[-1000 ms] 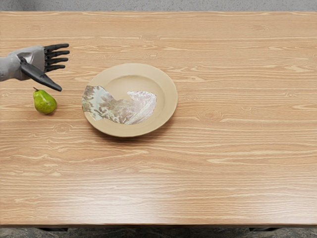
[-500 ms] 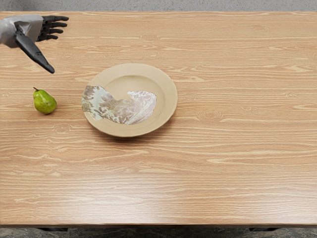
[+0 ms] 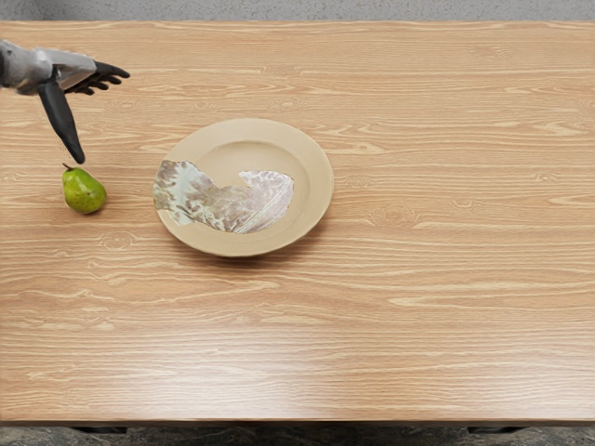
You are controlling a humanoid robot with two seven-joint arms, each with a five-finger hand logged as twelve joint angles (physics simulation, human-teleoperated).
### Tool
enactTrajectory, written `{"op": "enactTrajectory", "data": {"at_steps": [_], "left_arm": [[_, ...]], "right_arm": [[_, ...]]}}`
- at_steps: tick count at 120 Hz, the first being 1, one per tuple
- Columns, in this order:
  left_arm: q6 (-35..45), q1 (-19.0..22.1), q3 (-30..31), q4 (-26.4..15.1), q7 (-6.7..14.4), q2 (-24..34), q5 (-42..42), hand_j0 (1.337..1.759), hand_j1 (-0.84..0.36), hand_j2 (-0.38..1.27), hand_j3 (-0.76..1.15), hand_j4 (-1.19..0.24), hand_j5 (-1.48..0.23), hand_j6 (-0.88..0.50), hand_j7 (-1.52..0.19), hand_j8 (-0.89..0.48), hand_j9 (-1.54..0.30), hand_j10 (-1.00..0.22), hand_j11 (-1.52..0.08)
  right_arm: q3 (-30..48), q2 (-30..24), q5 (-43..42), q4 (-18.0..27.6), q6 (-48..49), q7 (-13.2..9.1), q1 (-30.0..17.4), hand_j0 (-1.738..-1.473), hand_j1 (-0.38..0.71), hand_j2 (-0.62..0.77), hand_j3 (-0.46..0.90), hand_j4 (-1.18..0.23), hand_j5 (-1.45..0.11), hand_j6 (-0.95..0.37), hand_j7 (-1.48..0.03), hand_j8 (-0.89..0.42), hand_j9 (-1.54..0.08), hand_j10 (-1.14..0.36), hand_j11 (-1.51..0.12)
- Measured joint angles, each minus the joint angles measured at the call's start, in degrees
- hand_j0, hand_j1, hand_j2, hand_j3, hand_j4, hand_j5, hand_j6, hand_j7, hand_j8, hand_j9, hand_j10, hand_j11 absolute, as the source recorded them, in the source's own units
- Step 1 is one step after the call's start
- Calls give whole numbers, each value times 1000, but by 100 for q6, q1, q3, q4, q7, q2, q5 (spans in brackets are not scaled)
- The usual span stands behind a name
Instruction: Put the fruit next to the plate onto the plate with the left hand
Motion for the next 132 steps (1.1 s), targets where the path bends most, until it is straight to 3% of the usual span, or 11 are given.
{"op": "enactTrajectory", "data": {"at_steps": [48, 73, 132], "left_arm": [[0, -413, 1859, -15, 126, -422, -298, 1658, 349, 0, 0, -3, 0, -4, 0, -3, 0, -2, 0], [0, -362, 2260, -22, 263, -585, -322, 1658, 349, 0, 0, -2, 0, -3, 0, -3, 0, -2, 0], [0, -317, 2650, 22, 288, -728, -83, 1658, 349, 0, 0, -2, 0, -3, 0, -2, 0, -2, 0]], "right_arm": [[0, 0, 0, 0, 0, 1, 0, -1658, -320, -5, 0, -24, -31, -24, -31, -24, -31, -24, -31], [0, 0, 0, 0, 0, -2, 0, -1658, -320, -5, 0, -24, -31, -24, -31, -24, -31, -24, -31], [0, 0, 0, 0, 0, 1, 0, -1658, -320, -5, 0, -24, -31, -24, -31, -24, -31, -24, -31]]}}
